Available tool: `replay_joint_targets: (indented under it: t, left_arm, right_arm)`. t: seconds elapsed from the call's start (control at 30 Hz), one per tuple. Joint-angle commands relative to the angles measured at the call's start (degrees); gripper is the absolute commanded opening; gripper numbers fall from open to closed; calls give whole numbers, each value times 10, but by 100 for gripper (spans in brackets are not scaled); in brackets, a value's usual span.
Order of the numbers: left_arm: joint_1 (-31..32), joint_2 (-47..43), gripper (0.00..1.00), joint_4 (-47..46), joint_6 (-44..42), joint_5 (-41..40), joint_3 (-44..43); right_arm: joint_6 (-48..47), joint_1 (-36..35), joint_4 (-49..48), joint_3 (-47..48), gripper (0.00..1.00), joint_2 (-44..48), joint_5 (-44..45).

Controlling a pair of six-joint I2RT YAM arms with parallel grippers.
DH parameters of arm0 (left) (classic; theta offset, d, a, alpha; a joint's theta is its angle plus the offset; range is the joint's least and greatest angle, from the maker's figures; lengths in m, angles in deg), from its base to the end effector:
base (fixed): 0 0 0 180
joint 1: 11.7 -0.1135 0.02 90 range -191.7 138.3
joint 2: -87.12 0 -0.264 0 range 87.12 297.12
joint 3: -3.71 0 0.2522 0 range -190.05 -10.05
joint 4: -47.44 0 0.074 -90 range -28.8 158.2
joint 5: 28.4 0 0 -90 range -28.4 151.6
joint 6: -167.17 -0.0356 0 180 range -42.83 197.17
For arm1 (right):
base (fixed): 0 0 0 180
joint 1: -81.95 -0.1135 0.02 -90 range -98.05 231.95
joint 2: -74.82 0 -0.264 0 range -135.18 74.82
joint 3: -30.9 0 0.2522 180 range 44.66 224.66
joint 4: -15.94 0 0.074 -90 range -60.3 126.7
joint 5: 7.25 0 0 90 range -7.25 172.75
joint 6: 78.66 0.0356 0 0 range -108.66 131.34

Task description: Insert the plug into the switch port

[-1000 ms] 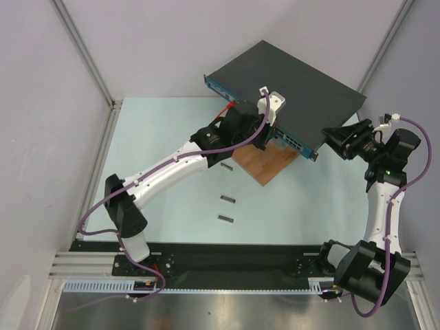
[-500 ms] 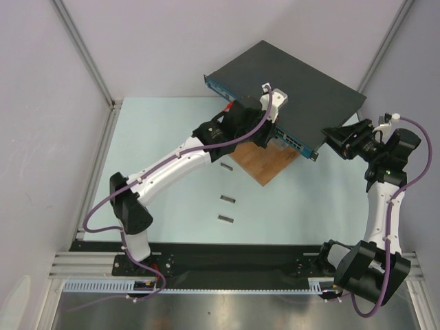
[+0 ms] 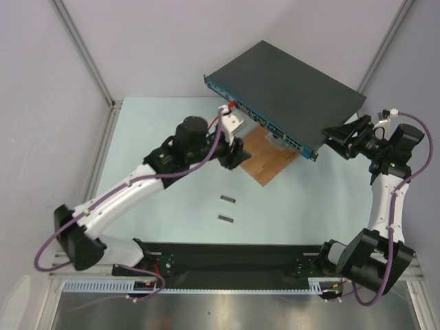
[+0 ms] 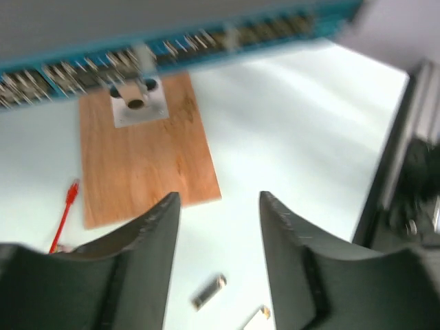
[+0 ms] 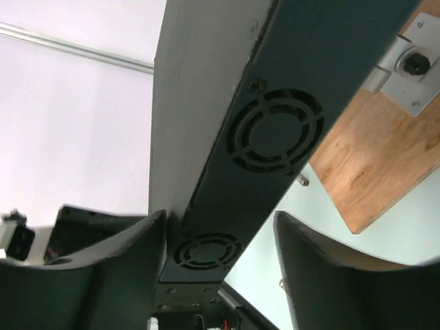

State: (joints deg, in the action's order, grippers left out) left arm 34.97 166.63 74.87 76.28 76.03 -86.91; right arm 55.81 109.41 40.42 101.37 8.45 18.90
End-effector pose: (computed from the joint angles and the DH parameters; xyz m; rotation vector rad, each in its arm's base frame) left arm 0.2155 -0.2414 0.3912 0.9373 1.6772 -0.7805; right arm 0.2364 -0.0868 0.3422 0.4144 1.8624 1.2588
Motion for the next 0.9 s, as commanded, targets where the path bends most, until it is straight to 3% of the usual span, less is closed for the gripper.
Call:
replay_joint_targets:
  t: [0.0, 0.07, 0.1, 0.23, 0.4, 0.6, 0.7, 0.8, 0.87]
  left_arm:
    - [0, -90, 56, 33, -83, 79, 69]
    - [1, -118, 63, 71, -137, 95, 122]
    - [1, -130, 66, 87, -153, 103, 136]
    - [8, -153, 77, 187, -276, 134, 174]
    - [11, -132, 84, 259, -362, 119, 206]
    - [53, -99, 80, 190, -412, 22, 266]
    - [69, -75, 72, 160, -451, 17, 289]
    - [75, -51, 66, 117, -476, 15, 310]
    - [76, -34, 65, 94, -483, 15, 317]
  right_arm:
    - [-63, 10, 11, 8, 81, -9, -10]
    - [-77, 19, 26, 9, 88, -4, -15]
    - [-82, 22, 32, 11, 99, -2, -16]
    - [-99, 39, 53, 22, 100, 1, -36]
    - [-157, 78, 126, 43, 100, 12, -63]
    - [-260, 146, 225, 74, 100, 32, -94]
    - [-337, 159, 305, 121, 100, 23, -94]
    - [-415, 155, 405, 180, 100, 5, -74]
    - [-463, 138, 461, 208, 100, -6, -13]
